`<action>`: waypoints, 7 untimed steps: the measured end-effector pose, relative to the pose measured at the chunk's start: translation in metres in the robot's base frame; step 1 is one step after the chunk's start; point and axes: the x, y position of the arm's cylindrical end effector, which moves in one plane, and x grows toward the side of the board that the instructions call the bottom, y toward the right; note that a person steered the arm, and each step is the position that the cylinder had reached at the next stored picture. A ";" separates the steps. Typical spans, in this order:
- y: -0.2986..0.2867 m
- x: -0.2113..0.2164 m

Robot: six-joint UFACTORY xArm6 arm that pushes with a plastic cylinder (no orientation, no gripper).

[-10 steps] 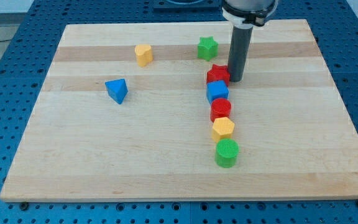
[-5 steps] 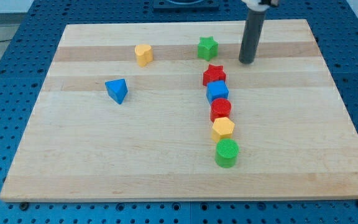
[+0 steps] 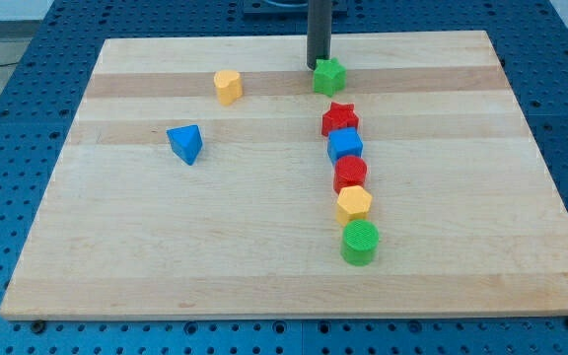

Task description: Move the green star above the red star

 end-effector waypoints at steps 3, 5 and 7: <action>0.000 0.032; 0.000 0.044; 0.000 0.045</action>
